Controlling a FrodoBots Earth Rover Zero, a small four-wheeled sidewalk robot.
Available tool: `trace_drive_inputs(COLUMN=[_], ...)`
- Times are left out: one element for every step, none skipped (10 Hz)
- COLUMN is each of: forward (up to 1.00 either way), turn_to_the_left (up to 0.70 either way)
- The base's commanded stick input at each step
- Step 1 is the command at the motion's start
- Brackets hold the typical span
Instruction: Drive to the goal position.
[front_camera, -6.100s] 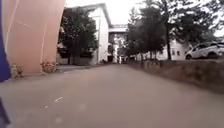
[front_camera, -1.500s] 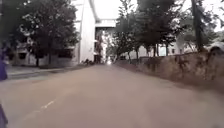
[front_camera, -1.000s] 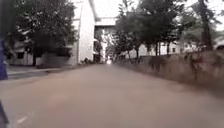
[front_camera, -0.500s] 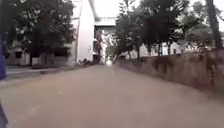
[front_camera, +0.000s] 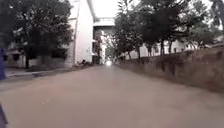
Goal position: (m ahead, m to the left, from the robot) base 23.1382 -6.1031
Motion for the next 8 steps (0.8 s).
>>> trace_drive_inputs(forward=[1.00, 1.00, 1.00, 1.00, 1.00, 1.00, 1.00, 1.00], turn_to_the_left=[0.00, 0.00, 0.00, 0.00, 0.00, 0.00, 0.00, 0.00])
